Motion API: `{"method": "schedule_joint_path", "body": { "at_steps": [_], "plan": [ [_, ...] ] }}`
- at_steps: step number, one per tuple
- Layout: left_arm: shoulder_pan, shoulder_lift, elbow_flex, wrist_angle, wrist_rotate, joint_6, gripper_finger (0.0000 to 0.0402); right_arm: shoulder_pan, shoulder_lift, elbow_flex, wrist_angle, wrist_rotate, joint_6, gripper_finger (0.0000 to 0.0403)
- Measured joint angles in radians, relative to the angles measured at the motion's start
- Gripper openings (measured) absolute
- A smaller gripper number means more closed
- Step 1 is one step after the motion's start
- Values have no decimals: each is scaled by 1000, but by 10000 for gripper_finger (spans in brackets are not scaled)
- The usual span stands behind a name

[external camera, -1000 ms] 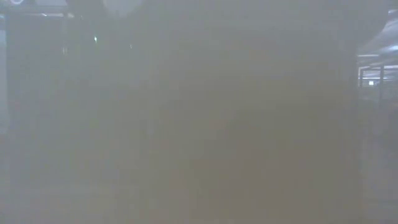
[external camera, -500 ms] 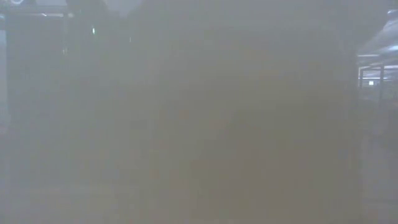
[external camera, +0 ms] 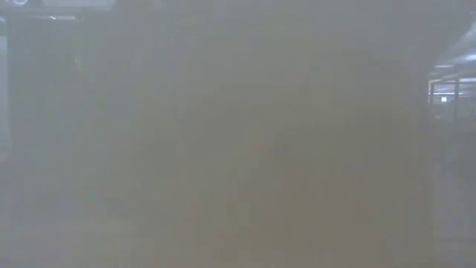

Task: Sort blocks by size
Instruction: Put the brown block into the gray bin

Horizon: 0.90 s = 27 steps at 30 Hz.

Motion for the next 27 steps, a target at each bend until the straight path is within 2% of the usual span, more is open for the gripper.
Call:
{"method": "schedule_joint_path", "body": {
  "at_steps": [4, 8, 15, 19, 22, 27],
  "plan": [
    [50, 53, 125, -6, -45, 29, 106, 0, 0, 0, -3, -1, -60, 21],
    [84, 177, 286, -7, -90, 116, 106, 0, 0, 0, -17, -1, -119, 21],
    [110, 474, 623, -57, -78, 311, 106, 0, 0, 0, -27, -11, -119, 21],
    [110, 611, 765, -51, -39, 402, 106, 0, 0, 0, -27, -29, -135, 21],
    [109, 683, 826, -50, 18, 428, 106, 0, 0, 0, -27, -35, -138, 21],
    [109, 737, 834, -38, 100, 423, 119, 0, 0, 0, -27, -36, -146, 21]
  ]
}}
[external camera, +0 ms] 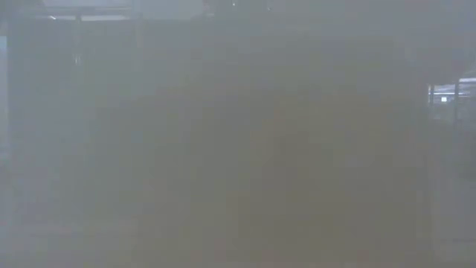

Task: Sort blocks by size
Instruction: Put the brown block into the gray bin

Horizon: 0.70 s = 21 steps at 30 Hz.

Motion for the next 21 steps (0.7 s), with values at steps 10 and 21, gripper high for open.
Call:
{"method": "schedule_joint_path", "body": {
  "at_steps": [10, 21],
  "plan": [
    [1, 0, 1, -17, -12, -1, 238, 0, 0, 0, 0, 0, -18, 21],
    [4, -48, 4, -248, -125, -14, 225, -1, 0, 0, 8, 0, -15, 21]
  ]
}}
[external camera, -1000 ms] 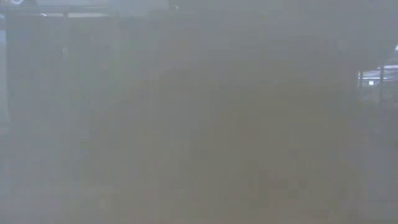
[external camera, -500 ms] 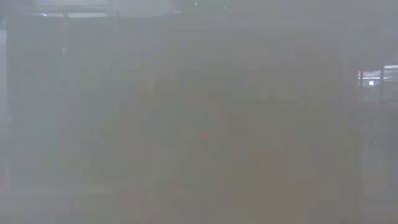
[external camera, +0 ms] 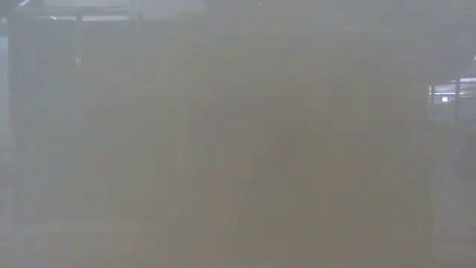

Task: Sort blocks by size
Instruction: Put the brown block into the gray bin

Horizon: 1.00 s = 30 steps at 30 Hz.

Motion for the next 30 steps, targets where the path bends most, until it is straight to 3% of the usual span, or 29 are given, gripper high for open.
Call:
{"method": "schedule_joint_path", "body": {
  "at_steps": [7, 11, 14, 23, 30],
  "plan": [
    [3, -10, 0, -60, -7, 12, 224, -14, 0, 0, 7, 0, 44, 21],
    [9, -90, -83, -88, -38, -3, 224, -29, 0, 0, 26, 0, 90, 21],
    [17, -218, -243, -55, -67, -60, 224, -40, 0, 0, 48, 0, 126, 21],
    [53, -656, -860, 301, -16, -89, 224, -76, 0, 0, 176, 8, 237, 21],
    [167, -906, -1138, 298, 15, 45, 224, -118, 0, 0, 291, 11, 345, 21]
  ]
}}
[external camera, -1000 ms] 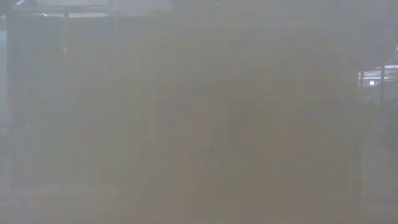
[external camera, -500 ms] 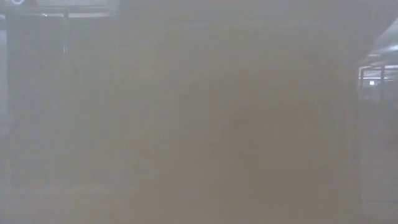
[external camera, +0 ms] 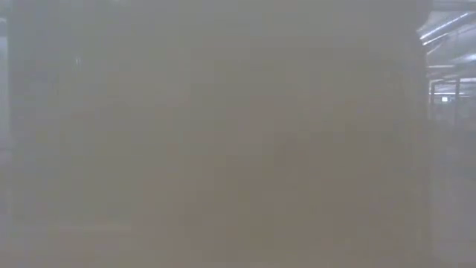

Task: Sort blocks by size
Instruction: Put the brown block into the gray bin

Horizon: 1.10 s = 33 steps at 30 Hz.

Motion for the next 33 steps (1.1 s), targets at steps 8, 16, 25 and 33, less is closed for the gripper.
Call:
{"method": "schedule_joint_path", "body": {
  "at_steps": [8, 16, 25, 33],
  "plan": [
    [169, -38, -156, 63, 101, 315, 224, -21, 0, 0, 43, 1, 65, 21],
    [233, -33, -186, 144, 143, 471, 224, -21, 0, 0, 43, 25, 102, 21],
    [225, 36, -192, 206, 160, 539, 224, -42, 0, 0, 42, 50, 120, 21],
    [219, 124, -193, 239, 187, 542, 224, -47, 0, 0, 42, 51, 120, 21]
  ]
}}
